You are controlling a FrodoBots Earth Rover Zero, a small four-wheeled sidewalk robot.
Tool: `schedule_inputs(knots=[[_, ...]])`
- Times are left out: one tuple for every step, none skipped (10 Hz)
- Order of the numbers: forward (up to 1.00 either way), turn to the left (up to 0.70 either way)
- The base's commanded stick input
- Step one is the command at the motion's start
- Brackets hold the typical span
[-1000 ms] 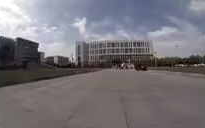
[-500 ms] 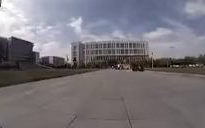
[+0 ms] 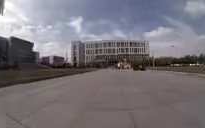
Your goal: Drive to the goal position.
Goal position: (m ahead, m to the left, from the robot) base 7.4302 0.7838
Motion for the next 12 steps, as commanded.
schedule_inputs(knots=[[1.00, 0.00], [1.00, 0.00], [1.00, 0.00], [1.00, 0.00], [1.00, 0.00], [1.00, 0.00], [1.00, 0.00], [1.00, 0.00], [1.00, 0.00], [1.00, 0.00], [1.00, 0.00], [1.00, 0.00]])
